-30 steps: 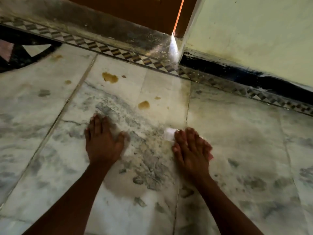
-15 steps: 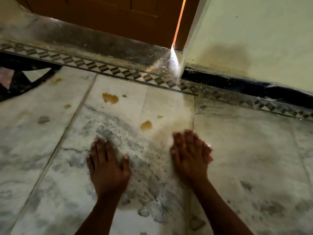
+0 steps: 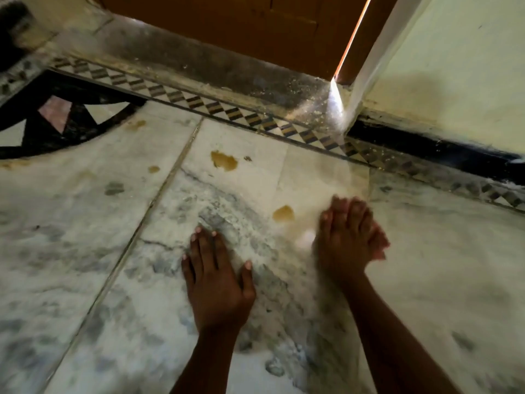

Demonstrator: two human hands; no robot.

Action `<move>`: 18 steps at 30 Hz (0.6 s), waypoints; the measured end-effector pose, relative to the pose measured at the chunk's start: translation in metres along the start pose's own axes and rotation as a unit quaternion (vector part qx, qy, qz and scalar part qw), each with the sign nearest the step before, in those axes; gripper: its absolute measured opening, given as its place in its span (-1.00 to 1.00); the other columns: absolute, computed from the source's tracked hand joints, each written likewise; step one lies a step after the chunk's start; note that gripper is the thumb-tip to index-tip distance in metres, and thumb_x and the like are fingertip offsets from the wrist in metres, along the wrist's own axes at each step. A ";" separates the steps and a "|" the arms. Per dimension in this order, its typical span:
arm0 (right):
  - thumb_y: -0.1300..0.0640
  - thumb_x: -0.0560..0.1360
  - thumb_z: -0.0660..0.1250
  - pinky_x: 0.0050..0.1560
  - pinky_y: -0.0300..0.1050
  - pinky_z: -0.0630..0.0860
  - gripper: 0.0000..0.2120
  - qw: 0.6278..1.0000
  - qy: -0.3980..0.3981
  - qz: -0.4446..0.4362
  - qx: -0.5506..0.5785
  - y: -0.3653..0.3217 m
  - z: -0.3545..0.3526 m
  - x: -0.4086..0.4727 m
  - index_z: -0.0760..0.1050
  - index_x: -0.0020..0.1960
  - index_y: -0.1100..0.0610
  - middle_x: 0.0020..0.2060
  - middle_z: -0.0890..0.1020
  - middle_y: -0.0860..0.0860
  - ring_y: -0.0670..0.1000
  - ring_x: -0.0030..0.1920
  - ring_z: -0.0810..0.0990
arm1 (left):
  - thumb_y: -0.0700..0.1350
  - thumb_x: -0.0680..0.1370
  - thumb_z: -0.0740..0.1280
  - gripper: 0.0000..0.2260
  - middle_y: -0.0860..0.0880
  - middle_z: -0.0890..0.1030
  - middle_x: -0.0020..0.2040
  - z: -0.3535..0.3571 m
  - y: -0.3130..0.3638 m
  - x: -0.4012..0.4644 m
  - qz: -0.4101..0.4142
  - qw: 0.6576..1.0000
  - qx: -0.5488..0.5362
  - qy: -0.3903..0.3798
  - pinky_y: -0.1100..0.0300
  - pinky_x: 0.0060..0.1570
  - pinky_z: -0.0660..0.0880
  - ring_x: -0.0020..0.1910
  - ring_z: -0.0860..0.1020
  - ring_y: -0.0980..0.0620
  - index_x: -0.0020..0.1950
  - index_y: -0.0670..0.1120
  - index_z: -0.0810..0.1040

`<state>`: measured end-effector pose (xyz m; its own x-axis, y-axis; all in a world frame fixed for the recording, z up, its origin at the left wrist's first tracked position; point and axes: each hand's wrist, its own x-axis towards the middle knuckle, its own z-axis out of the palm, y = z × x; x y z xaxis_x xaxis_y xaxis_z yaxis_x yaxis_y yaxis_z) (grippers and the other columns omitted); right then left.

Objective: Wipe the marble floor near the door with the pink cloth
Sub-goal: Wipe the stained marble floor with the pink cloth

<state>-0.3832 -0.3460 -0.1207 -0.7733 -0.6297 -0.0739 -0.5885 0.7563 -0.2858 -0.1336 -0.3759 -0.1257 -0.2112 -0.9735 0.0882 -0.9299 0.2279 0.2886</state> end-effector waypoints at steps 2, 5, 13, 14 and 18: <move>-0.19 0.74 -0.08 0.65 0.43 -0.20 -0.41 0.998 -0.017 0.044 0.029 -0.040 0.007 0.035 0.07 0.74 -0.09 0.75 0.01 0.15 0.29 0.73 -0.10 | 0.24 0.60 0.19 -0.21 -0.24 0.11 0.74 0.000 -0.003 -0.001 0.001 1.000 -0.001 -0.003 -0.26 0.67 0.09 0.73 0.11 -0.25 0.72 -0.19 0.20; -0.26 0.70 -0.16 0.63 0.48 -0.17 -0.35 0.993 -0.036 -0.115 0.002 -0.085 0.027 0.016 -0.04 0.76 -0.09 0.75 -0.07 0.15 0.30 0.73 -0.16 | 0.25 0.58 0.21 -0.20 -0.24 0.13 0.74 -0.002 -0.001 -0.002 -0.004 1.000 -0.014 0.004 -0.28 0.66 0.12 0.73 0.11 -0.24 0.71 -0.18 0.23; -0.24 0.74 -0.11 0.64 0.43 -0.10 -0.40 0.997 -0.007 -0.077 -0.032 -0.028 0.010 -0.022 -0.04 0.75 -0.17 0.75 0.03 0.08 0.24 0.73 -0.02 | 0.20 0.59 0.19 -0.24 -0.24 0.16 0.73 -0.005 0.001 -0.001 -0.001 0.999 -0.037 0.008 -0.24 0.68 0.08 0.73 0.12 -0.25 0.71 -0.16 0.23; -0.22 0.74 -0.09 0.64 0.43 -0.13 -0.40 0.998 -0.012 -0.055 -0.007 -0.048 0.016 -0.007 -0.03 0.75 -0.14 0.75 0.03 0.10 0.26 0.73 -0.04 | 0.20 0.59 0.19 -0.25 -0.24 0.16 0.73 -0.004 -0.002 -0.001 -0.002 0.999 -0.041 0.010 -0.22 0.68 0.06 0.73 0.13 -0.24 0.71 -0.15 0.23; -0.28 0.64 -0.21 0.61 0.50 -0.08 -0.34 0.980 -0.062 -0.187 -0.040 -0.118 0.035 -0.011 0.02 0.73 -0.21 0.74 0.03 0.16 0.36 0.71 0.01 | 0.10 0.57 0.21 -0.34 -0.14 0.26 0.72 -0.011 -0.012 -0.006 0.012 0.993 -0.113 0.011 -0.20 0.65 0.22 0.71 0.23 -0.15 0.64 -0.15 0.40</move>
<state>-0.2966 -0.4345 -0.1195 -0.4694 -0.8779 -0.0948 -0.8451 0.4778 -0.2398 -0.1183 -0.3725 -0.1192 -0.2233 -0.9677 0.1168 -0.8329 0.2517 0.4929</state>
